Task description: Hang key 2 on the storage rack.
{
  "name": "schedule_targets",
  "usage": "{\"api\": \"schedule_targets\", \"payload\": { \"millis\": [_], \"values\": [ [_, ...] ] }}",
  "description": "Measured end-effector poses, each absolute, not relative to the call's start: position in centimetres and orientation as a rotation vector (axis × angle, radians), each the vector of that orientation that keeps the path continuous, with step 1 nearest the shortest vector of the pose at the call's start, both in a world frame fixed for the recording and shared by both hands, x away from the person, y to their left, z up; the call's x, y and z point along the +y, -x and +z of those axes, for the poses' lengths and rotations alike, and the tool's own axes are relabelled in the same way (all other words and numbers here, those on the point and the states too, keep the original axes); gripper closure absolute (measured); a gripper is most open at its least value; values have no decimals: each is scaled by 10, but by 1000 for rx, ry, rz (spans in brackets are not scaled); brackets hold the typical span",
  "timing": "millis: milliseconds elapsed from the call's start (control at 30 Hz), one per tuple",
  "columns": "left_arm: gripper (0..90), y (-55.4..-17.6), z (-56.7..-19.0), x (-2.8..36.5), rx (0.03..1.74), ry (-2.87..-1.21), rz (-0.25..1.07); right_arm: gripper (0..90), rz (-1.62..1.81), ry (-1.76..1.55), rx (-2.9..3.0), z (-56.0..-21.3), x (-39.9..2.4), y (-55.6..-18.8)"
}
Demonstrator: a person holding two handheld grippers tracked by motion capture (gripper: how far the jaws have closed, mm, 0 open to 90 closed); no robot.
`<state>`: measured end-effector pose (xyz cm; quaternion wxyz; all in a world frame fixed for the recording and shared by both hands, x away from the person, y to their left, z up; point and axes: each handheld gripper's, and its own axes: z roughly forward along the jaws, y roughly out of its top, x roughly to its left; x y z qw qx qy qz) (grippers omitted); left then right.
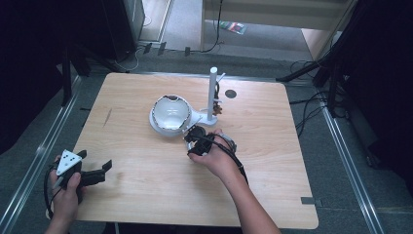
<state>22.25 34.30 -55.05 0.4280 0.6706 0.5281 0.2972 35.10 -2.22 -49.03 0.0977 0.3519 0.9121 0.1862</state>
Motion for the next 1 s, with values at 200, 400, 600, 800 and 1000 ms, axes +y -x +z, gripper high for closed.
{"api": "schedule_targets", "payload": {
  "millis": [200, 400, 600, 800, 1000],
  "values": [
    [0, -223, -550, 343, 1319, -1675, 742, 619, 521, -1124, 2734, -495, -17, -352],
    [0, -223, -550, 343, 1320, -1676, 739, 648, 489, -1170, 2747, -499, -13, -355],
    [0, -223, -550, 343, 1321, -1676, 737, 656, 459, -1208, 2761, -504, -11, -357],
    [0, -223, -550, 343, 1322, -1672, 733, 663, 417, -1260, 2751, -508, -8, -358],
    [0, -223, -551, 343, 1324, -1669, 735, 694, 392, -1233, 2747, -510, -4, -357]
  ]
}}
